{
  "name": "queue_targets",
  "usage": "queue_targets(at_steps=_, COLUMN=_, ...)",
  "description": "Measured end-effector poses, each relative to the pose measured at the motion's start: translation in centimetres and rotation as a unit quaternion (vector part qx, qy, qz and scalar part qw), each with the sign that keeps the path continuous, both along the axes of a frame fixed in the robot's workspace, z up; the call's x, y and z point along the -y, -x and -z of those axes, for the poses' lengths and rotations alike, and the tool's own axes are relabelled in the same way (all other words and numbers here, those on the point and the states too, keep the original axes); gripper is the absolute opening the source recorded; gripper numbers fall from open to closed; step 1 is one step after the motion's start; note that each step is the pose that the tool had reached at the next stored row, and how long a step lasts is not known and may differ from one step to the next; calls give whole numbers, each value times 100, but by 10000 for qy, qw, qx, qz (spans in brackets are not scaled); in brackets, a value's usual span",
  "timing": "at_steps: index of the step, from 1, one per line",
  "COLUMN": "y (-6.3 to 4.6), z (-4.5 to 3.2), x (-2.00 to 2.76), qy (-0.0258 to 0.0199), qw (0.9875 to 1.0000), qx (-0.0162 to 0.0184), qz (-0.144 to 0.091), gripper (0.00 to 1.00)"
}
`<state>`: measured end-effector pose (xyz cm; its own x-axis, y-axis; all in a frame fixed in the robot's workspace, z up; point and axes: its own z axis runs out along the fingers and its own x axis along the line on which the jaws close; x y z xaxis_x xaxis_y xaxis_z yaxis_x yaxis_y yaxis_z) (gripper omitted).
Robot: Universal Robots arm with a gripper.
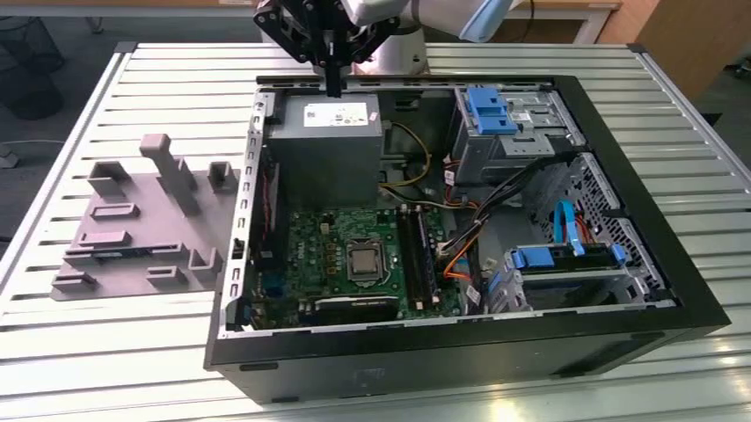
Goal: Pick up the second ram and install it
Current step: 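Reach for the second ram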
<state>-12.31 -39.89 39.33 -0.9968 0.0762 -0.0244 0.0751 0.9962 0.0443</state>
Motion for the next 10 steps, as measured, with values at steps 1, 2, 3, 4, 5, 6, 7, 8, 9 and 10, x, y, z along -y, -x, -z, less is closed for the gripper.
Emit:
queue_targets(at_steps=1, y=6, z=0, x=0, qy=0, qw=10000, qx=1, qz=0, gripper=11)
queue_targets(at_steps=2, y=12, z=1, x=0, qy=-1, qw=10000, qx=1, qz=0, gripper=11)
queue_targets(at_steps=3, y=18, z=0, x=0, qy=0, qw=10000, qx=0, qz=0, gripper=11)
queue_targets(at_steps=4, y=22, z=0, x=0, qy=0, qw=10000, qx=0, qz=0, gripper=11)
queue_targets(at_steps=5, y=26, z=0, x=0, qy=0, qw=10000, qx=0, qz=0, gripper=11)
queue_targets(at_steps=6, y=32, z=0, x=0, qy=0, qw=10000, qx=0, qz=0, gripper=11)
queue_targets(at_steps=7, y=36, z=0, x=0, qy=0, qw=10000, qx=0, qz=0, gripper=11)
queue_targets(at_steps=8, y=40, z=0, x=0, qy=0, qw=10000, qx=0, qz=0, gripper=11)
queue_targets(at_steps=9, y=44, z=0, x=0, qy=0, qw=10000, qx=0, qz=0, gripper=11)
queue_targets(at_steps=10, y=49, z=0, x=0, qy=0, qw=10000, qx=0, qz=0, gripper=11)
